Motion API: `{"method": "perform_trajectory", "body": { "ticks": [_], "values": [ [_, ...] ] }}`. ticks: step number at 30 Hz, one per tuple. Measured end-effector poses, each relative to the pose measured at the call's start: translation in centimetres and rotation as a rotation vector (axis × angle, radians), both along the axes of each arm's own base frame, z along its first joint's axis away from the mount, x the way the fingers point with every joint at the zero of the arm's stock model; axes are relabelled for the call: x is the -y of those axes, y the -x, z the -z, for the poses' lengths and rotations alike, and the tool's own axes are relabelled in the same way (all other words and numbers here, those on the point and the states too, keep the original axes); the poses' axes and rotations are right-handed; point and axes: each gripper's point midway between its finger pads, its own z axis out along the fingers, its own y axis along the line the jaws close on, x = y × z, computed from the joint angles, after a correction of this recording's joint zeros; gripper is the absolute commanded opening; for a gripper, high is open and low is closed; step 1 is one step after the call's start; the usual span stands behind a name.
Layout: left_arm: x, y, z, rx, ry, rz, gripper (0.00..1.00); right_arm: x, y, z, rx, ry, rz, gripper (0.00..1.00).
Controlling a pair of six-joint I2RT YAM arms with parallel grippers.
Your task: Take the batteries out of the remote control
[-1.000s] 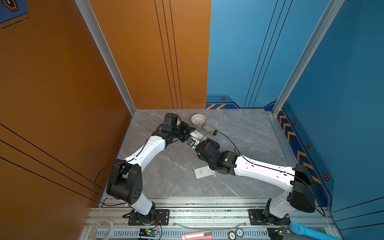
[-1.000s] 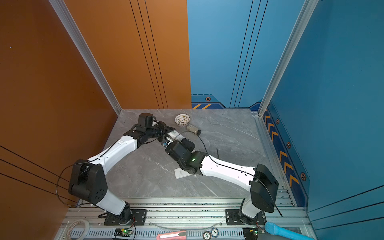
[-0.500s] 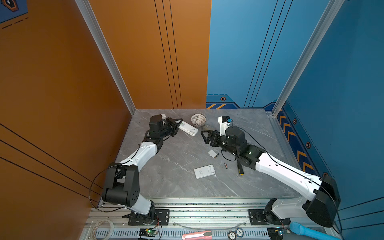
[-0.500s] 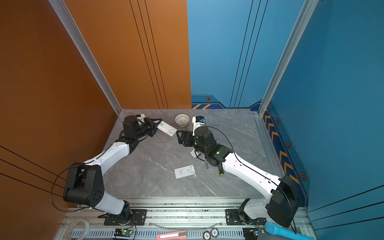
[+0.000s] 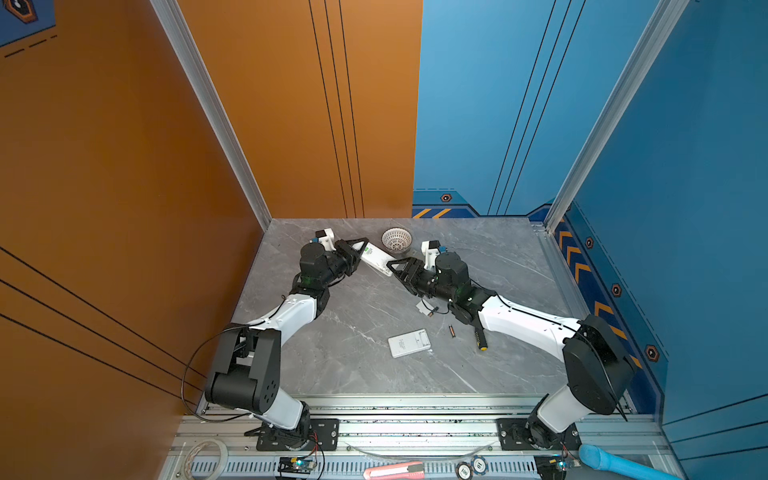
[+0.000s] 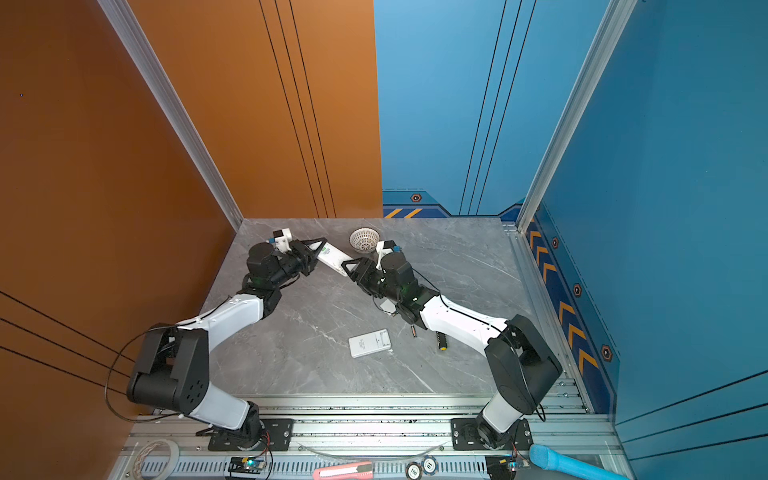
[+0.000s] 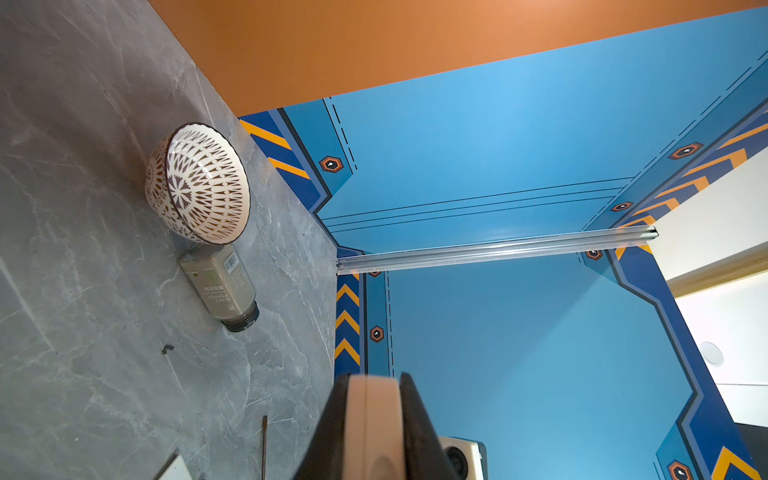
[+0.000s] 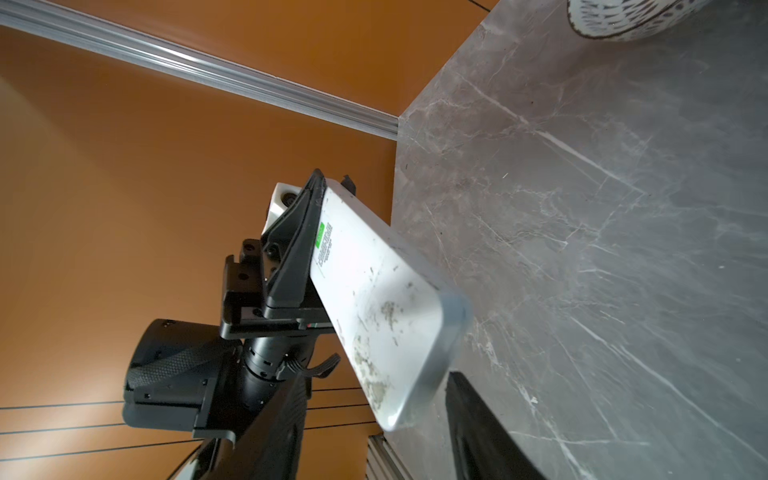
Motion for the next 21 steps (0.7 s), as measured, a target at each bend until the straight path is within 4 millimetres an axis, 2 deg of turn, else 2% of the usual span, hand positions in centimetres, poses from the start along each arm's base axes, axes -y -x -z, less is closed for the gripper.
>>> {"method": "perform_trajectory", "body": {
  "ticks": [7,10,15,18,21],
  "values": [
    [0.7,0.3,-0.1,0.014,-0.009,0.019,0.00,-0.6,-0.7,1.3,-0.026,-0.019,0.004,0.47],
    [1.0,0.4,-0.1,0.023,-0.020,0.030,0.00,-0.8,-0.9,1.7,-0.037,-0.030,0.008,0.40],
    [0.8,0.3,-0.4,0.033,-0.013,0.022,0.00,-0.9,-1.1,1.2,-0.044,-0.067,0.016,0.31],
    [0.4,0.2,-0.7,0.034,0.004,0.010,0.00,-0.9,-1.2,0.7,-0.047,-0.096,0.016,0.20],
    [0.3,0.3,-1.0,0.039,0.003,0.009,0.00,-0.8,-1.1,0.7,-0.044,-0.107,0.016,0.14]
  ]
}}
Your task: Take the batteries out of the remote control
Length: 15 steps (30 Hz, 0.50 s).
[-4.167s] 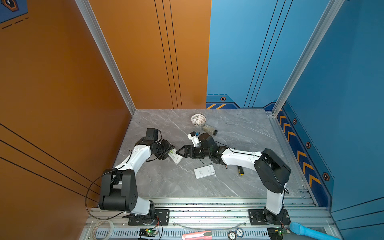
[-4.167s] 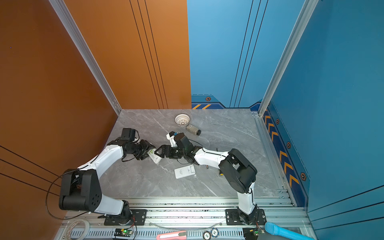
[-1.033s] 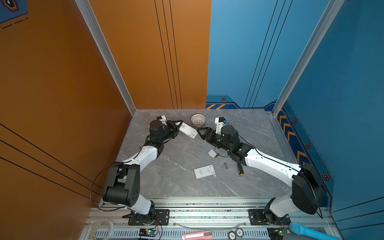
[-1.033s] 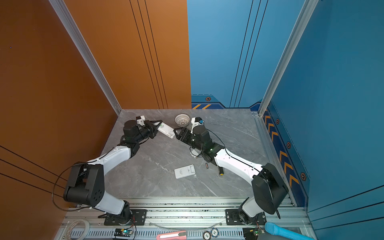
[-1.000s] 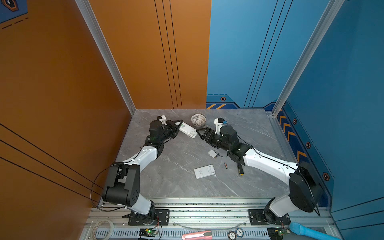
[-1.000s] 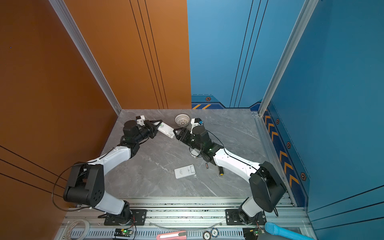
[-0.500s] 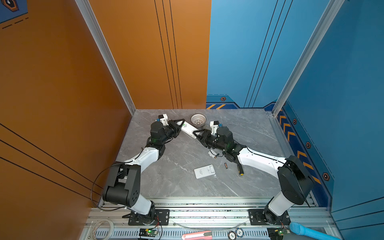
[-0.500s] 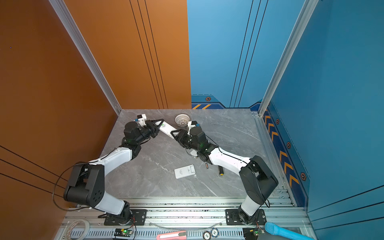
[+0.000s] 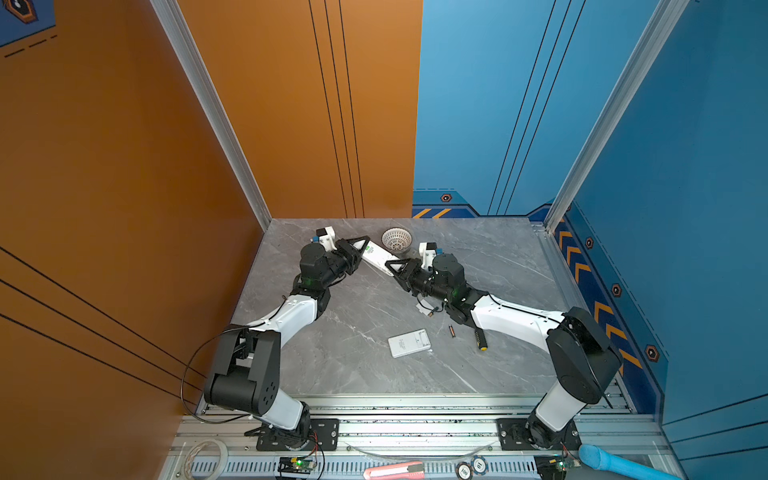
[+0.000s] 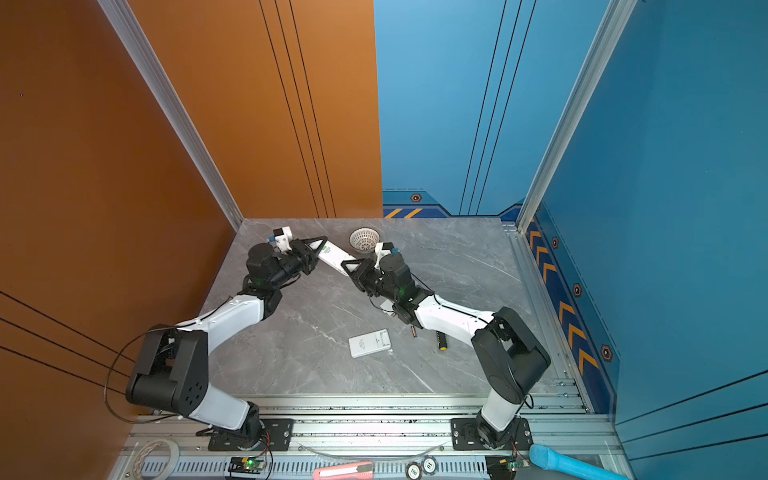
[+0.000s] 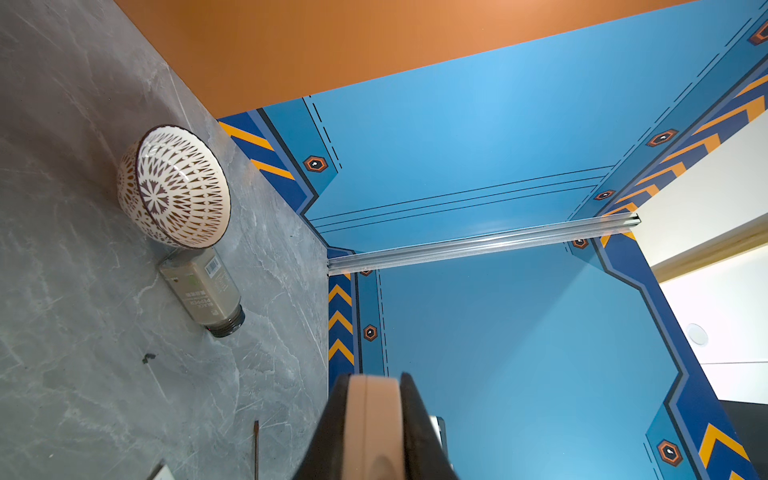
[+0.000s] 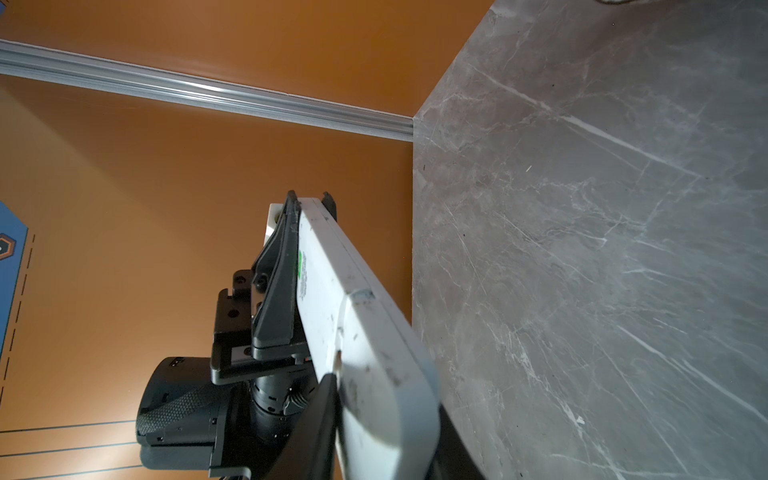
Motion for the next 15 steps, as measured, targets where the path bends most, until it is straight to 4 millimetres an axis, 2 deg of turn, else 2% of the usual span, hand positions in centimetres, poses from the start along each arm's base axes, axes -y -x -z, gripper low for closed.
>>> {"method": "perform_trajectory", "body": {
  "ticks": [4,8,15],
  "values": [
    [0.0,0.1,0.5,-0.020,-0.011,0.001,0.00,0.2,0.4,0.5,-0.003,-0.015,0.001,0.17],
    [0.2,0.3,0.7,-0.027,-0.013,0.019,0.00,0.6,0.9,0.4,-0.004,-0.023,0.005,0.35],
    [-0.1,0.2,0.8,-0.005,-0.054,0.005,0.00,1.0,1.3,1.5,-0.006,0.030,0.009,0.37]
  ]
}}
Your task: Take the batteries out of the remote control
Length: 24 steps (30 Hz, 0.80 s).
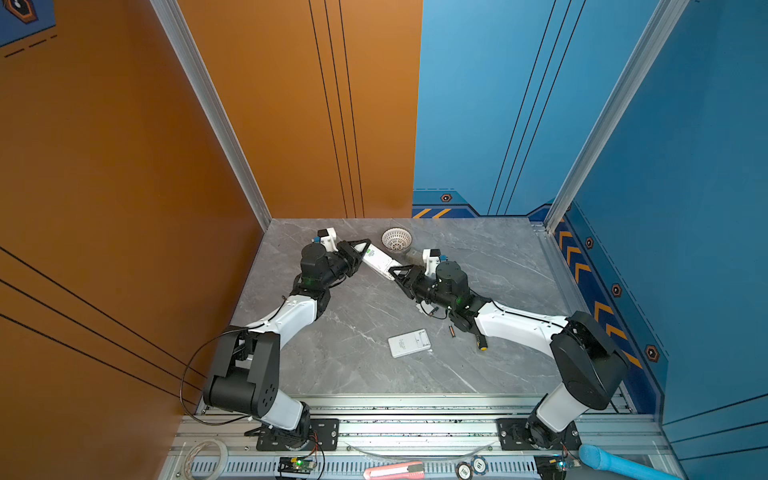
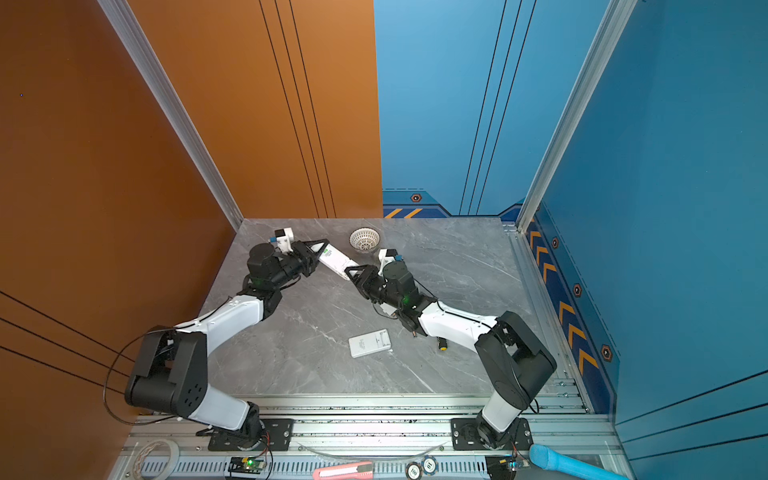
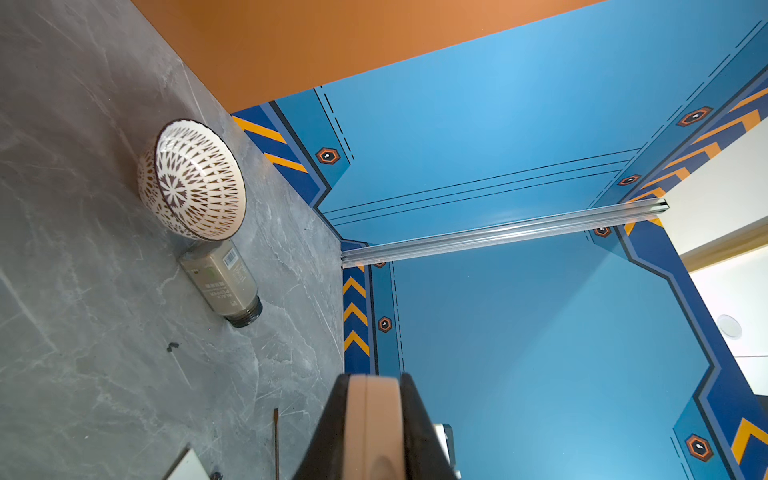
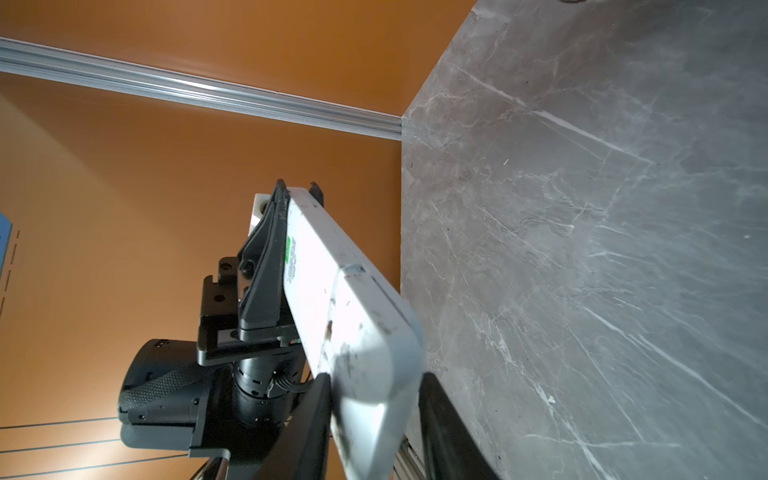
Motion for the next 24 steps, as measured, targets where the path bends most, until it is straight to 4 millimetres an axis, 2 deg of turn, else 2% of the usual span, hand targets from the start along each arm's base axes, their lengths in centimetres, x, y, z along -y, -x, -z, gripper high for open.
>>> {"method": "perform_trajectory", "body": {
  "ticks": [4,13,24],
  "values": [
    [-0.1,0.0,0.0,0.004,-0.006,-0.003,0.00,0.2,0.1,0.1,0.002,0.012,0.004,0.36],
    [-0.1,0.0,0.2,0.009,-0.019,-0.003,0.00,0.3,0.1,0.0,0.013,0.024,0.005,0.24],
    [-0.6,0.2,1.6,-0.021,-0.025,-0.013,0.00,0.4,0.2,-0.4,0.016,0.024,0.005,0.20]
  ]
}}
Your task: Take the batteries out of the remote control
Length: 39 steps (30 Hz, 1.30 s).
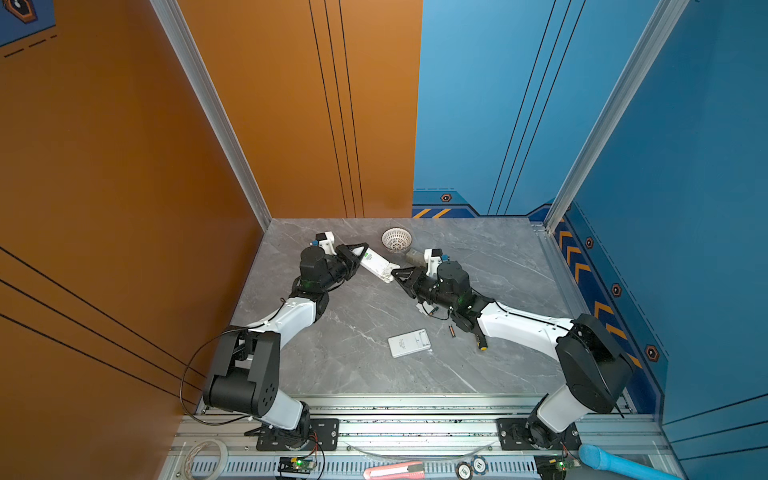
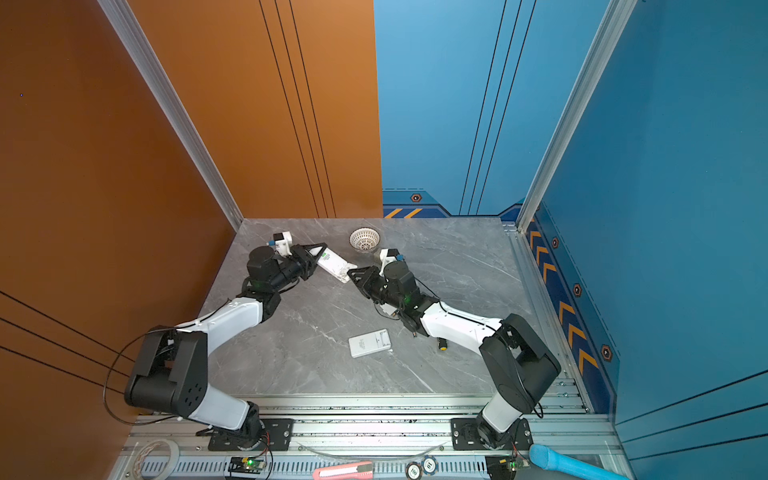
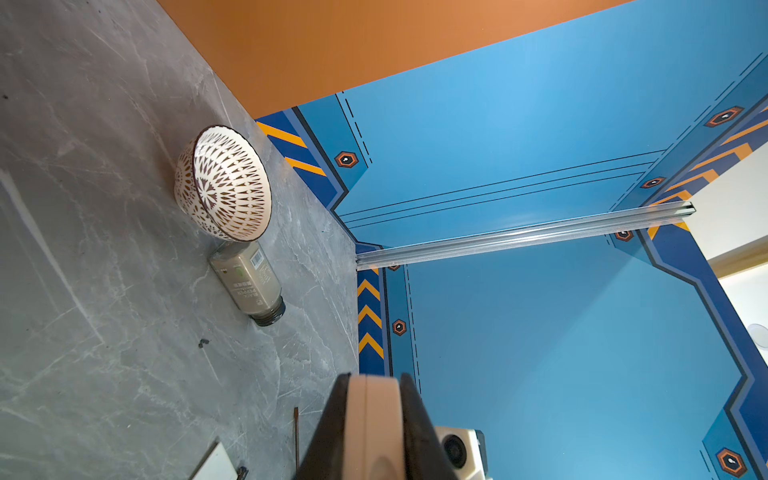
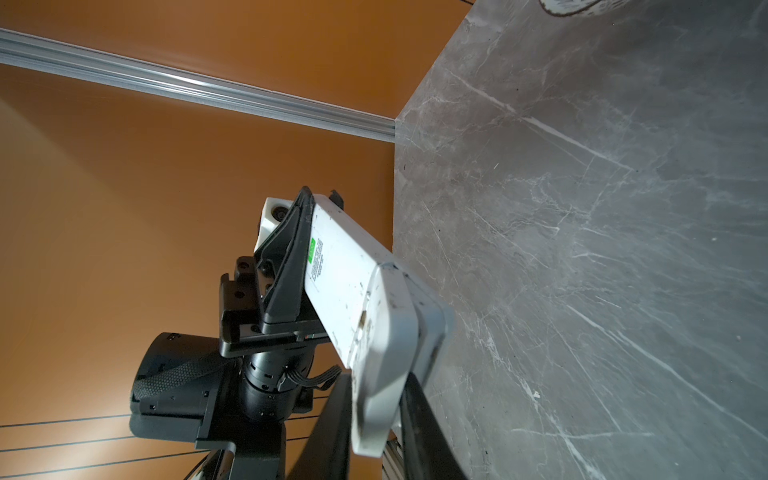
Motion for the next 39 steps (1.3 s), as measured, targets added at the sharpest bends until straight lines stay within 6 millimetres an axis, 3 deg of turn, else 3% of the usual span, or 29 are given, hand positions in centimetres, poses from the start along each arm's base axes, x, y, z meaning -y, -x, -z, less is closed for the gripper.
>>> {"method": "perform_trajectory", "body": {
  "ticks": [21,28,33,35,39],
  "values": [
    [-0.5,0.2,1.3,-0.010,-0.031,-0.006,0.00,-0.2,0.4,-0.7,0.008,-0.013,-0.023,0.00],
    [-2.0,0.5,3.4,-0.052,-0.048,-0.037,0.00,1.2,1.5,-3.0,0.036,0.003,-0.021,0.00],
    [-2.2,1.2,5.1,-0.079,-0.060,-0.038,0.00,3.7,1.8,-3.4,0.023,0.060,0.026,0.00],
    [-2.1,1.4,5.6,-0.088,-0.062,-0.034,0.00,5.6,1.3,-2.4,-0.008,0.122,0.077,0.00],
    [-1.1,1.8,6.8,-0.089,-0.079,-0.008,0.00,11.8,0.5,1.4,-0.115,0.335,0.239,0.00]
  ]
}}
